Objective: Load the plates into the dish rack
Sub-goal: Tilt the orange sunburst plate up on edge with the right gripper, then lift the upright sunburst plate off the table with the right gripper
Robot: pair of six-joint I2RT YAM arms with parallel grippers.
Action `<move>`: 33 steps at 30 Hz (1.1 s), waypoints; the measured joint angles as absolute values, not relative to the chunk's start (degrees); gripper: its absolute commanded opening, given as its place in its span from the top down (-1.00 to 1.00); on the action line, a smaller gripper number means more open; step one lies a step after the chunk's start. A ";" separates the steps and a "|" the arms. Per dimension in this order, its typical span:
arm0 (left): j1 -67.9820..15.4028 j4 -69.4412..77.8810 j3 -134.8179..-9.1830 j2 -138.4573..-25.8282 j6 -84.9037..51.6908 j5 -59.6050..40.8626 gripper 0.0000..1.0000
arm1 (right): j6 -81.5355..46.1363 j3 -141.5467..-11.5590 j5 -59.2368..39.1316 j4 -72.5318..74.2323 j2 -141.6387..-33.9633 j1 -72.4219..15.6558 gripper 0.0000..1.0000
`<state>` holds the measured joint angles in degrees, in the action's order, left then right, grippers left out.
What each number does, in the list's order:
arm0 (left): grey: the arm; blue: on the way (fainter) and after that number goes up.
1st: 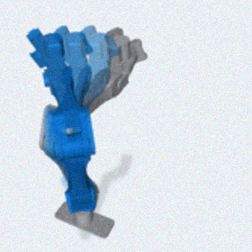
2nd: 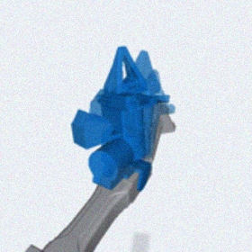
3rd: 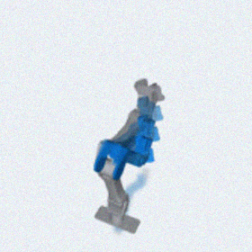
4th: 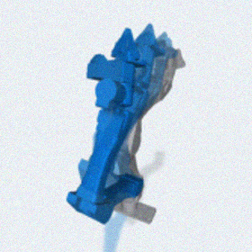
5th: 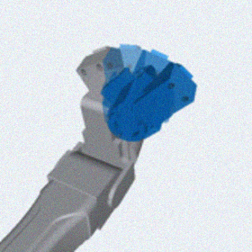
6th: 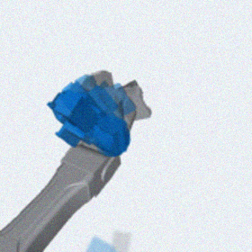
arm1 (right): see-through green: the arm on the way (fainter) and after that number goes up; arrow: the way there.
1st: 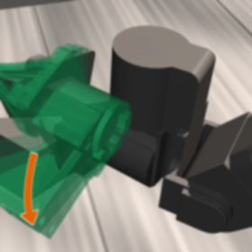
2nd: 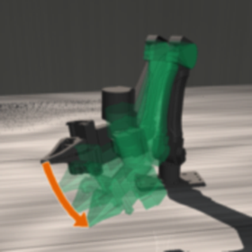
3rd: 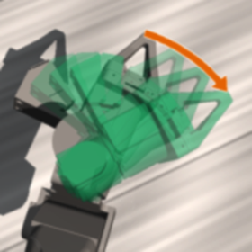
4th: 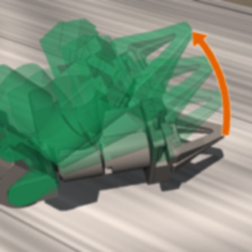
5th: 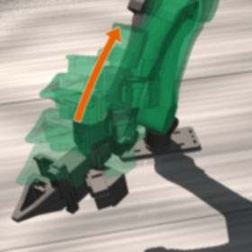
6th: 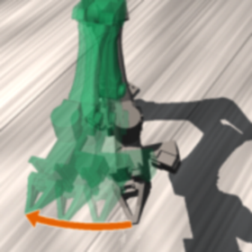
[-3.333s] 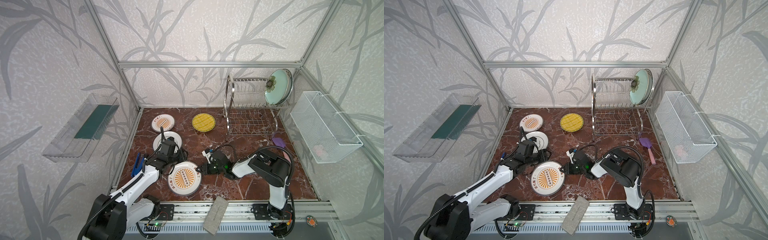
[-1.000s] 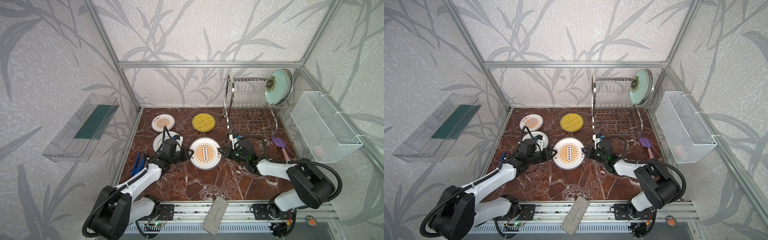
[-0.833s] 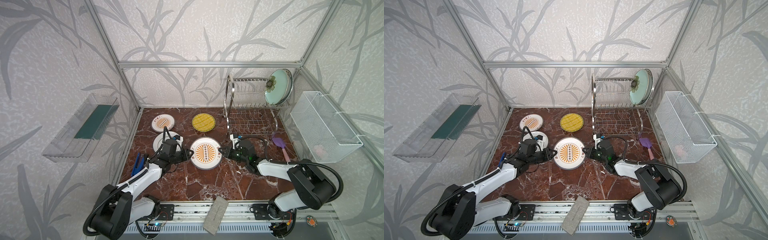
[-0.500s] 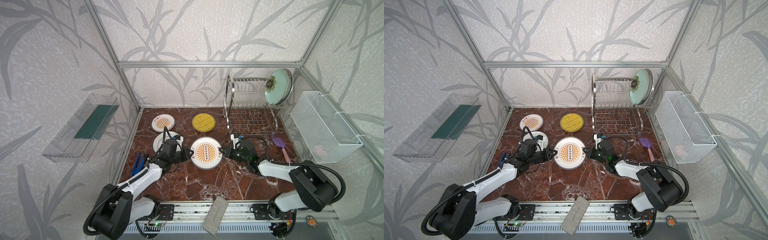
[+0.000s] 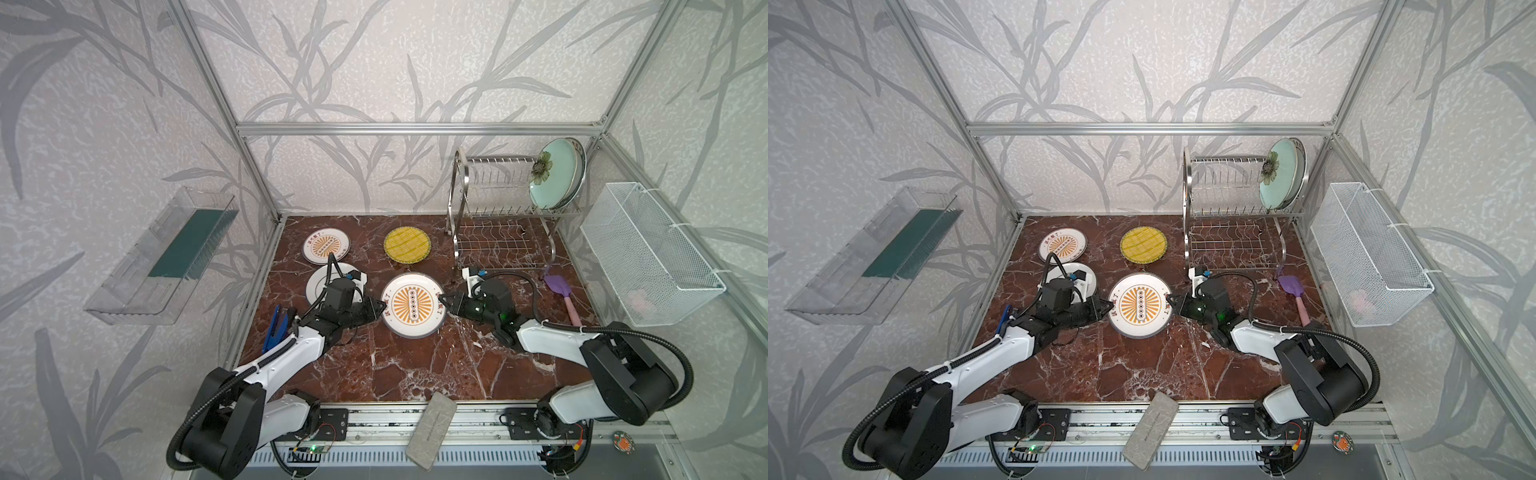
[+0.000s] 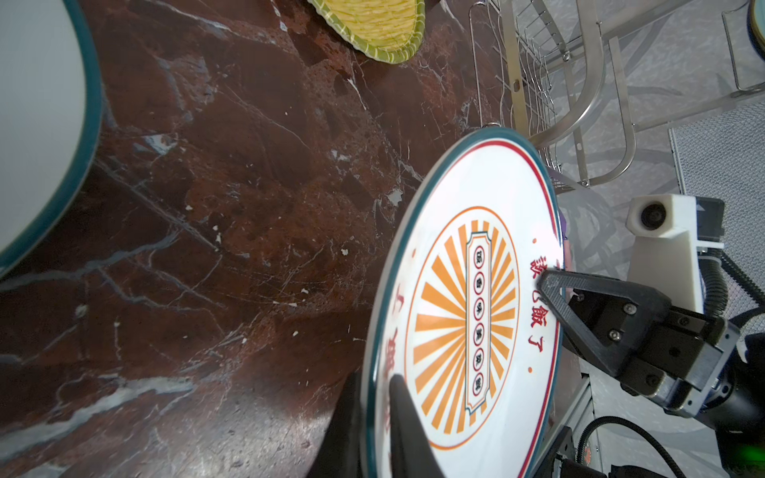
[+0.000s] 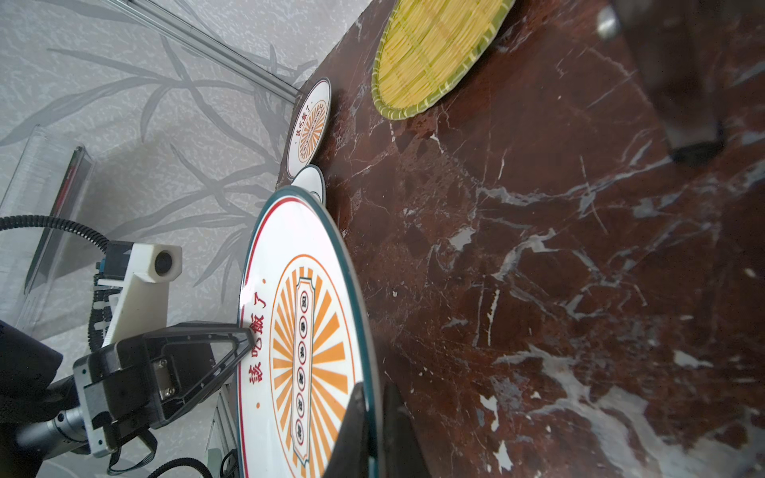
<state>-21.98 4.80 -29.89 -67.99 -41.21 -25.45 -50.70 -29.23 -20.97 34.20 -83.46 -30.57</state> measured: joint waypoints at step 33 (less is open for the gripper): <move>-22.50 7.29 -29.85 -61.25 -44.25 -25.56 1.00 | -52.88 -29.26 -23.62 39.22 -85.93 -30.35 0.36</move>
